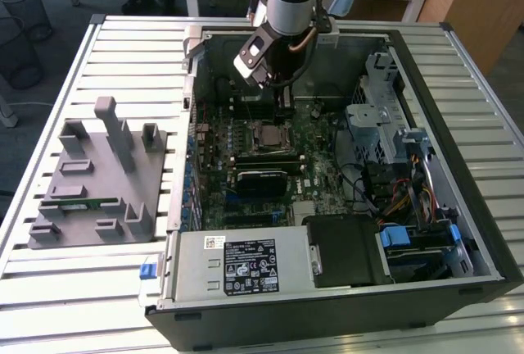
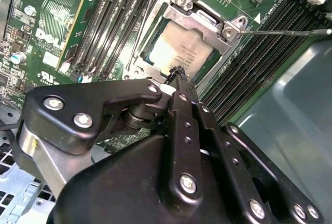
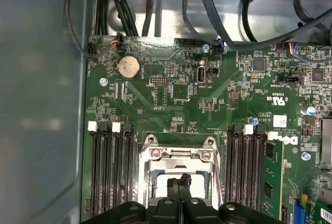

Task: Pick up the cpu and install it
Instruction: 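Close the cpu cover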

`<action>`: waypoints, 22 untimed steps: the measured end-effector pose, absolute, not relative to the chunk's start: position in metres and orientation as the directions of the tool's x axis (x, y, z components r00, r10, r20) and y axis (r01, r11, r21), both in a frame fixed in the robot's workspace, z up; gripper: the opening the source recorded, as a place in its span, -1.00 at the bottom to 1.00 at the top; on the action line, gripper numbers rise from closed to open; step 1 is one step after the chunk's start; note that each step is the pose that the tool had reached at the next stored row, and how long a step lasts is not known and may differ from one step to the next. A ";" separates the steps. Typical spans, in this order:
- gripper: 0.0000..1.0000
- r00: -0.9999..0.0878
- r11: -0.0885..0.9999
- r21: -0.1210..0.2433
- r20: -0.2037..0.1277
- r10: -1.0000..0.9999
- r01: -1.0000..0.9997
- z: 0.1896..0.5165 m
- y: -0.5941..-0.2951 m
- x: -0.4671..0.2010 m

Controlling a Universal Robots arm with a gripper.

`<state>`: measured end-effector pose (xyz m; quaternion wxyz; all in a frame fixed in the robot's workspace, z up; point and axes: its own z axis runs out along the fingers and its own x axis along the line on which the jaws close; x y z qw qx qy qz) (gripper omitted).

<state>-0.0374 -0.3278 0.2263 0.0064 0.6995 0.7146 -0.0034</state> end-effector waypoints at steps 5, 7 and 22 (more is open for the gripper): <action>-0.79 -0.021 0.021 0.004 -0.014 1.000 1.000 0.226 -0.328 -0.038; -0.79 -0.021 0.021 0.004 -0.014 1.000 1.000 0.225 -0.328 -0.039; -0.79 -0.021 0.021 0.004 -0.014 1.000 1.000 0.215 -0.328 -0.066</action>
